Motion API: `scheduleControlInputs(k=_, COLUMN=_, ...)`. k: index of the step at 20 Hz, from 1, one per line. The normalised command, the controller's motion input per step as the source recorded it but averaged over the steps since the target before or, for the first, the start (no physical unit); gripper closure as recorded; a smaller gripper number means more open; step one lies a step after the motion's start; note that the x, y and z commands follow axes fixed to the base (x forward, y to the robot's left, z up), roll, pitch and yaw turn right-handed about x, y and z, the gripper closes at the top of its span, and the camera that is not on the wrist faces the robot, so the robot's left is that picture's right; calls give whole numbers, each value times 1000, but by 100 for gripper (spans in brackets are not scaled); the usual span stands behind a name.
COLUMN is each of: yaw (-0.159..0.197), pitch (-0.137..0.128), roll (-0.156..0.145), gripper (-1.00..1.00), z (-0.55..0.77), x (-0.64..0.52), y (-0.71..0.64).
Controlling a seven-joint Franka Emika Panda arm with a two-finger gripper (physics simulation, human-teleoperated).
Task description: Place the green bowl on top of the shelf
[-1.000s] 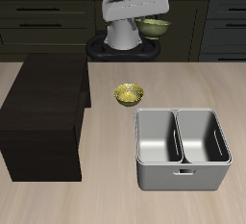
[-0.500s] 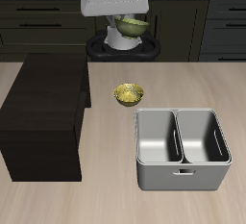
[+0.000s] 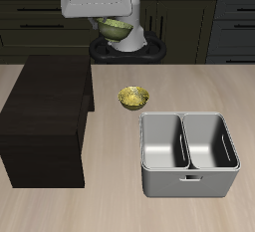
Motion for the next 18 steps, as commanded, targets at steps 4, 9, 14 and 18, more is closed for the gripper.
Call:
scheduleControlInputs(k=4, yaw=16, pitch=49, roll=65, gripper=100, z=-22, x=58, y=-376)
scheduleControlInputs(k=9, yaw=-14, pitch=-10, roll=-38, gripper=100, z=77, x=11, y=-337)
scheduleControlInputs(k=14, yaw=-38, pitch=2, roll=-48, gripper=100, z=90, x=15, y=-428)
scheduleControlInputs(k=18, yaw=-2, pitch=-7, roll=-68, gripper=100, z=36, x=-9, y=-446)
